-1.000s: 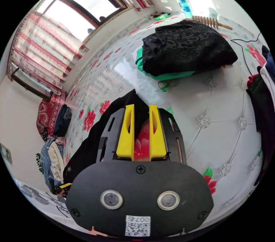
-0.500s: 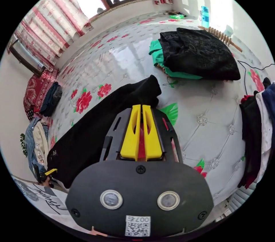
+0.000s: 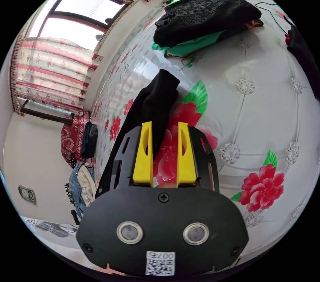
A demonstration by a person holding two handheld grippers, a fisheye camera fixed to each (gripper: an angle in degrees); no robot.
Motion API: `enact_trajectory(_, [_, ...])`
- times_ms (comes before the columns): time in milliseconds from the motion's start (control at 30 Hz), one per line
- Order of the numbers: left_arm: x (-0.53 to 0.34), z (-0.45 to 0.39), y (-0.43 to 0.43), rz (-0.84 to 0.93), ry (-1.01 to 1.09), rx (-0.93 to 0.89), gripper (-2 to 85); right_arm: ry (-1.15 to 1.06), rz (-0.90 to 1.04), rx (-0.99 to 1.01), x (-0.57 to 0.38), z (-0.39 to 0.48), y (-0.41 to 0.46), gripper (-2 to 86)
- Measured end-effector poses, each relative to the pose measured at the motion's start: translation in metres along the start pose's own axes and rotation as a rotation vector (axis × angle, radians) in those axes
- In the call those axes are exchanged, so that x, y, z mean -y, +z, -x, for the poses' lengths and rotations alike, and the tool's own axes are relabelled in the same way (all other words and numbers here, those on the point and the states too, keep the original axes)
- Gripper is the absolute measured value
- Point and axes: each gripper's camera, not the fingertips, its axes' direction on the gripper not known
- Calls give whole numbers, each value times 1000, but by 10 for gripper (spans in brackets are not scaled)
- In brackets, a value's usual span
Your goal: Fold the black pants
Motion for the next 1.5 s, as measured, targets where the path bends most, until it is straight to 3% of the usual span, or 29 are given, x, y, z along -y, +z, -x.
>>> enact_trajectory(300, [-66,113,-1,-52,-417,-174,-10,64,38,-37,9,48,34,33])
enact_trajectory(400, [-92,148,2,-102,-547,-267,-10,-34,45,-15,11,95,31,12])
enact_trajectory(500, [-113,175,2,-152,-626,-348,-10,-252,46,-1,8,178,26,3])
enact_trajectory(633, [-132,201,-2,-187,-628,-347,-10,-699,100,13,-33,335,32,0])
enact_trajectory(767, [-151,223,-3,-225,-645,-380,-10,-1249,161,55,-153,485,54,2])
enact_trajectory(900, [-172,246,3,-245,-642,-410,-10,-1496,299,147,-288,549,110,11])
enact_trajectory(1067, [-197,272,9,-240,-659,-426,-8,-1624,882,122,-457,560,208,37])
enact_trajectory(1200, [-213,299,9,-288,-660,-473,6,-1640,816,135,-466,572,193,49])
enact_trajectory(1333, [-216,325,14,-363,-689,-604,79,-1626,648,46,-446,590,186,68])
enact_trajectory(1500, [-209,350,15,-439,-718,-704,128,-1680,589,87,-477,631,199,84])
